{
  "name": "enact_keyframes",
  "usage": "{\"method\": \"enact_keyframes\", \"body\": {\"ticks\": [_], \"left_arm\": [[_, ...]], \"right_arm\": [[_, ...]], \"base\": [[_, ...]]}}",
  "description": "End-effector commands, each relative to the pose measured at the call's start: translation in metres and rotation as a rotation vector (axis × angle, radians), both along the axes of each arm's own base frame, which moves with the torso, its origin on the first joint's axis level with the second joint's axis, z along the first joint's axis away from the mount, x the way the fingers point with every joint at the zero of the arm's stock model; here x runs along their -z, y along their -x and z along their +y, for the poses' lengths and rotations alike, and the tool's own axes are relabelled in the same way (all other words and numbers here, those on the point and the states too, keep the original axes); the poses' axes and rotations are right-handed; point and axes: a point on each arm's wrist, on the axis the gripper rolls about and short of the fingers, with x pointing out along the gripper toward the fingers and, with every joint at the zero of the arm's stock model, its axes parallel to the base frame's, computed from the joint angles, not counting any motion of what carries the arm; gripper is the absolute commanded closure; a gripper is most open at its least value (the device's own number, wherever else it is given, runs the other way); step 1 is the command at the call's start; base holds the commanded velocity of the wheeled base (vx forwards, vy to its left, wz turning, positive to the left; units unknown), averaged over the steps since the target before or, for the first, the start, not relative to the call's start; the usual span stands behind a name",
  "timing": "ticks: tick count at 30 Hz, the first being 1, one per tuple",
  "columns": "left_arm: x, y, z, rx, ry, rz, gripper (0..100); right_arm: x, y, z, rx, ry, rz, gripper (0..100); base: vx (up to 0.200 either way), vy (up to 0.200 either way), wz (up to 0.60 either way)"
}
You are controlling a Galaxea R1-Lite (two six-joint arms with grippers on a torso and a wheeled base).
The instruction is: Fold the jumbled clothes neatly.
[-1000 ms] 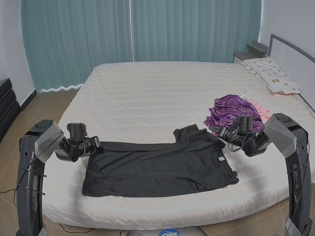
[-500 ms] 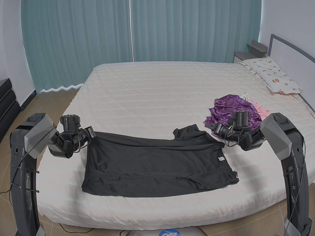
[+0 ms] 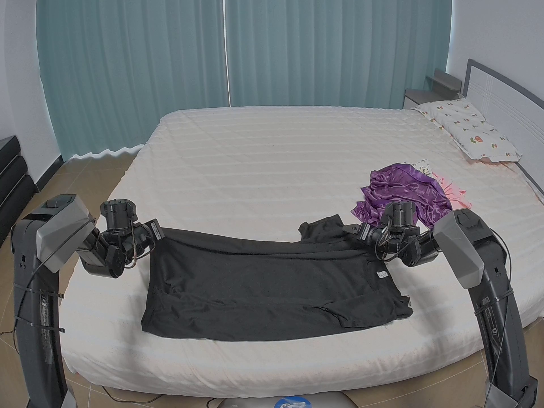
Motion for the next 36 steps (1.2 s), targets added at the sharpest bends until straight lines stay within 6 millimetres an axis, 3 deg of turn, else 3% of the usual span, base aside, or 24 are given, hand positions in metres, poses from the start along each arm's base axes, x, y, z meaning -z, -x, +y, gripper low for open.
{"method": "enact_keyframes", "body": {"ticks": [1,9,20,21,27,36], "left_arm": [[0.002,0.003,0.000,0.001,0.002,0.012,100],[0.004,0.002,0.000,0.000,0.000,0.015,100],[0.004,0.002,0.001,-0.004,0.001,0.017,100],[0.004,0.002,0.001,-0.004,0.001,0.017,100],[0.005,0.002,0.002,-0.005,0.001,0.018,100],[0.001,-0.004,0.005,-0.012,0.002,-0.005,100]], "right_arm": [[0.018,-0.005,0.002,0.026,0.019,0.006,0],[0.008,-0.011,-0.009,0.063,0.022,-0.026,0],[0.023,-0.005,-0.008,0.057,0.037,0.037,0],[0.022,-0.005,-0.007,0.057,0.034,0.034,100],[0.010,-0.006,-0.009,0.064,0.027,0.020,100],[-0.019,0.001,-0.028,0.107,-0.004,-0.069,100]], "base": [[0.000,0.000,0.00],[0.000,0.000,0.00],[0.000,0.000,0.00],[0.000,0.000,0.00],[0.000,0.000,0.00],[0.000,0.000,0.00]]}}
